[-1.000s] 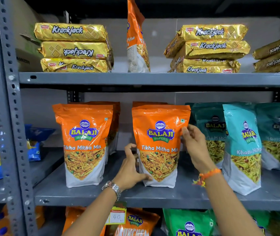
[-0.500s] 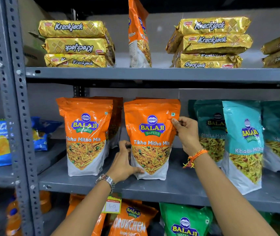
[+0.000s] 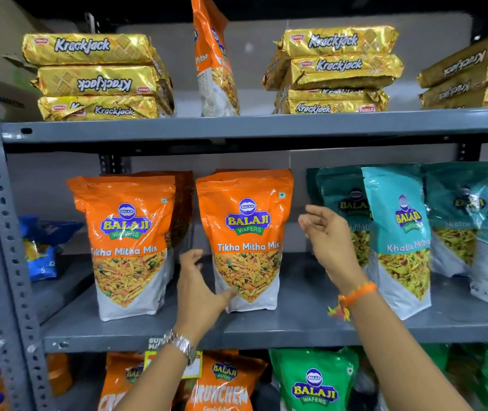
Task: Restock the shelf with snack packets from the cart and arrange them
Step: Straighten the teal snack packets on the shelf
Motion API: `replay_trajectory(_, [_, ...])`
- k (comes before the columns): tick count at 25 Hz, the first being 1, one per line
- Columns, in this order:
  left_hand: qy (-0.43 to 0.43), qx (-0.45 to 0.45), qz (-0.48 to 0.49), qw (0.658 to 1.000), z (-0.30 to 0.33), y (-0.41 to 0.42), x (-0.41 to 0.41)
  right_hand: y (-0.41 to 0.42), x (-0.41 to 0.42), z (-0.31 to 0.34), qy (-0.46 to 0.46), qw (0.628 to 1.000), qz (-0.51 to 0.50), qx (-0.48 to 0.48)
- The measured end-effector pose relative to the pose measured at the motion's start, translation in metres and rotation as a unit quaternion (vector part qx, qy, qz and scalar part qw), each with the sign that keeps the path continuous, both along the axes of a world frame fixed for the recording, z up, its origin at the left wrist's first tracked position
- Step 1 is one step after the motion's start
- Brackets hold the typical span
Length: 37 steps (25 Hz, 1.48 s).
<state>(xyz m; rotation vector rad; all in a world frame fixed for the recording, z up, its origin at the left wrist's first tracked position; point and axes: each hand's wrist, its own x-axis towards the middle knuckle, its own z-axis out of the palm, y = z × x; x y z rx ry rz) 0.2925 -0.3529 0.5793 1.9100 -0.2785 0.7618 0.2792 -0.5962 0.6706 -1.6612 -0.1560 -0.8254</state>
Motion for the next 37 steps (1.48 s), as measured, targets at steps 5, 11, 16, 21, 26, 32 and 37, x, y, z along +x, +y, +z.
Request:
replay_trajectory(5, [-0.091,-0.054,-0.048,0.993,0.017,-0.062,-0.04,-0.077,-0.063,-0.044,-0.096,0.988,-0.095,0.077])
replay_trajectory(11, [0.078,0.033,-0.235,0.968,0.028,-0.173,-0.029,-0.206,-0.053,-0.076,0.099,0.982,-0.161,-0.015])
replay_trajectory(16, [0.158,0.147,-0.245,0.945,0.013,-0.257,-0.015,-0.263,-0.021,-0.096,0.194,0.977,0.084,0.002])
replay_trajectory(21, [0.125,0.126,-0.212,0.961,0.006,-0.289,-0.009,-0.276,-0.017,-0.092,0.162,0.977,0.139,-0.005])
replay_trajectory(26, [0.134,0.109,-0.237,0.956,0.007,-0.265,0.023,-0.252,-0.013,-0.095,0.144,0.988,0.043,-0.02])
replay_trajectory(32, [0.159,0.069,-0.294,0.94,0.013,-0.249,0.037,-0.237,-0.009,-0.096,0.152,0.987,0.016,-0.041])
replay_trajectory(37, [0.177,0.084,-0.298,0.934,0.015,-0.25,0.038,-0.233,-0.012,-0.092,0.162,0.986,0.018,-0.041])
